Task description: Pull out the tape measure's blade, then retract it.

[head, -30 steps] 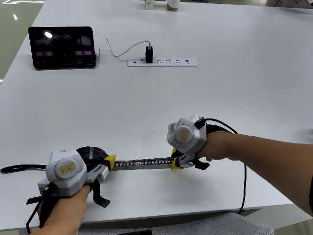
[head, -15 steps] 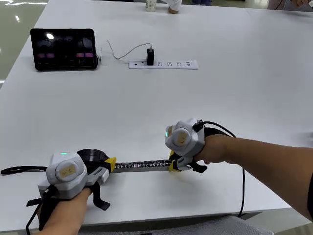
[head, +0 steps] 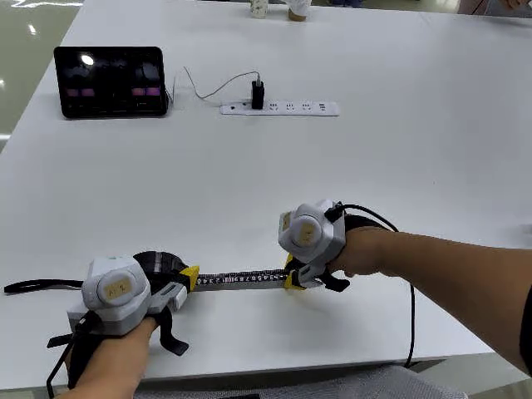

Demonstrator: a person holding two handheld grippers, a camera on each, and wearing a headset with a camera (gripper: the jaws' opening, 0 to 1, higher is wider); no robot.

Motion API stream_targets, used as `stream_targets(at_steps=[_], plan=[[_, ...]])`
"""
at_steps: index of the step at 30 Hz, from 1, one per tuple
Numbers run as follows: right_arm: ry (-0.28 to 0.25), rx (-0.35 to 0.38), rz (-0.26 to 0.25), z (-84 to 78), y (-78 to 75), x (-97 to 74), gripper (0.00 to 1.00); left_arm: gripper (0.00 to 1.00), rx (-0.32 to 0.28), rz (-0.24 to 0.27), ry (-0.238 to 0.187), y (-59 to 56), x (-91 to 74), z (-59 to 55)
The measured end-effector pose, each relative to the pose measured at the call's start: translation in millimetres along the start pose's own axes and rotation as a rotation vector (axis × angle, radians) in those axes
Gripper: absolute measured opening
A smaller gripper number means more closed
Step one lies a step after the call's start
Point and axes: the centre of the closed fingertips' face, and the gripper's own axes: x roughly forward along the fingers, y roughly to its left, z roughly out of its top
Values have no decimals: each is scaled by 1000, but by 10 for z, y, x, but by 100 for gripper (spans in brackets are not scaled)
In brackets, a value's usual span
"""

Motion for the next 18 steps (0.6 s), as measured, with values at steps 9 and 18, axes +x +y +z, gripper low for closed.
stream_targets(at_steps=[9, 18], plan=[[-3, -1, -1, 50, 6, 17, 11, 65, -3, -2, -1, 4, 4, 3], [-11, 3, -3, 108, 8, 43, 11, 65, 0, -1, -1, 6, 1, 2]])
